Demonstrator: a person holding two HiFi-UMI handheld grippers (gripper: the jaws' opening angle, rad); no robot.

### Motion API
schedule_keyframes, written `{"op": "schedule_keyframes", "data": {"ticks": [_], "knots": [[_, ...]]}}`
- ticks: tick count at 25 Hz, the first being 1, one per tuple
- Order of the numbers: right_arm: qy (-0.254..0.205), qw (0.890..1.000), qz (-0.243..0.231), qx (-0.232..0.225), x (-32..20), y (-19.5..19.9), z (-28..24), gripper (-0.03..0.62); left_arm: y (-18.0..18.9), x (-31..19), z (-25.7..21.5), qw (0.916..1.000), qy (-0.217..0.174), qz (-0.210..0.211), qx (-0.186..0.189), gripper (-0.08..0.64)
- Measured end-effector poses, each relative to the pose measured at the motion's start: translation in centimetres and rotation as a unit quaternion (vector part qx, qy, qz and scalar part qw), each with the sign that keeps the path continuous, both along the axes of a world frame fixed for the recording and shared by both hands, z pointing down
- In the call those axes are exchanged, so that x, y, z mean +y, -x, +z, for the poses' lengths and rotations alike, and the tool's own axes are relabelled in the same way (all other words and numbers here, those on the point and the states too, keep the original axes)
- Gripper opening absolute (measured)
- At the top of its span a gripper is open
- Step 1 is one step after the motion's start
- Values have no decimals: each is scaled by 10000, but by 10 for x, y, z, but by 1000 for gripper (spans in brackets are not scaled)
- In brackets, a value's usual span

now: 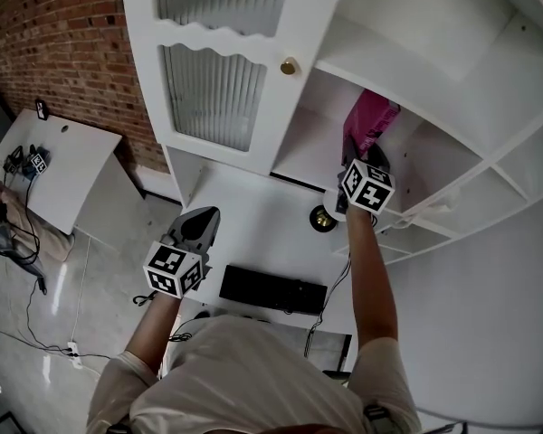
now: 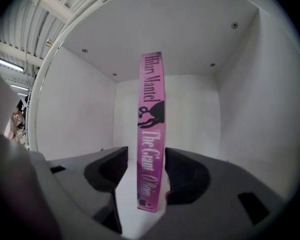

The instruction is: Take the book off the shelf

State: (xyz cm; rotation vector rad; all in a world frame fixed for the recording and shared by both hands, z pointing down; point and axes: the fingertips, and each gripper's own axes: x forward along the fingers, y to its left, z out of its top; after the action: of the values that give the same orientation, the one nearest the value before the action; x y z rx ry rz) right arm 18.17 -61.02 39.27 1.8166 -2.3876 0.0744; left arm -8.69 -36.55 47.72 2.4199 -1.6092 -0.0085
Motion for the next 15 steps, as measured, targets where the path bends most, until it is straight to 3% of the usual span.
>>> {"op": "schedule_keyframes", "data": {"ticks": [15], "knots": [[22,9986,470,229,-51,-9,2,216,18,9,10,9994,119,-332,39,-5]]}}
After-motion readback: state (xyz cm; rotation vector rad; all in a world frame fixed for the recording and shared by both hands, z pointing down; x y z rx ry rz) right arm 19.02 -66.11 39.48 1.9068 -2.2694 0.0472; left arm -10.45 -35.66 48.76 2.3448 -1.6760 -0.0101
